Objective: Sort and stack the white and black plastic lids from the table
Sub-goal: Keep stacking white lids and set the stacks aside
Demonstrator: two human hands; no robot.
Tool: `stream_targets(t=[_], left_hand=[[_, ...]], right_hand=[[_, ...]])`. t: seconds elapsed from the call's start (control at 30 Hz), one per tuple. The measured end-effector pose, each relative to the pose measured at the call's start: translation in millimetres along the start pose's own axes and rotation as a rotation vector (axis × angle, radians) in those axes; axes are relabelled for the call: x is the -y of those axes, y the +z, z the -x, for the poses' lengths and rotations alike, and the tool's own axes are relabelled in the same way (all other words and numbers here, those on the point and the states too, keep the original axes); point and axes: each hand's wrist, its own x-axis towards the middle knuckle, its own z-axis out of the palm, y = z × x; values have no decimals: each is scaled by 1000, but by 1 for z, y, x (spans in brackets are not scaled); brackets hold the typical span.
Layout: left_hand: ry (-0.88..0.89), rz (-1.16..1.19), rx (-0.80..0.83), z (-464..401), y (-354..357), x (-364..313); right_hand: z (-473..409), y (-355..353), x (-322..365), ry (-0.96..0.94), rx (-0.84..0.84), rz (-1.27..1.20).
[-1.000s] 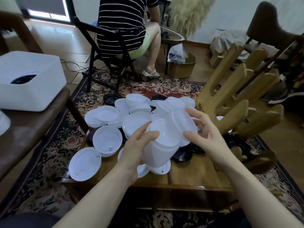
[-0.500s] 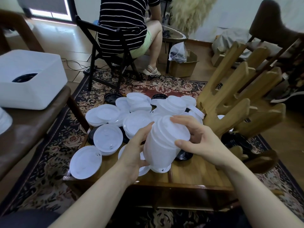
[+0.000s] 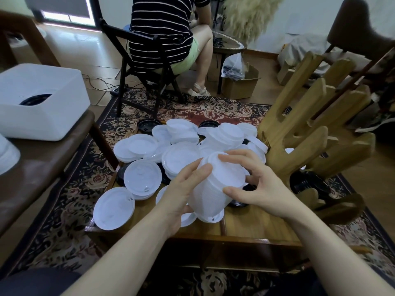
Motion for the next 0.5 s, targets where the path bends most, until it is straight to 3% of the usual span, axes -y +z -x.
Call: stream_targets(t=[0.13,0.5], left_hand=[[-18,35,-40,-2,-2,2],[-22,18,37,-7,-6,4]], right_hand=[[-2,5,0,7,-50,-9],[-3,-14,-3,5,84,-139]])
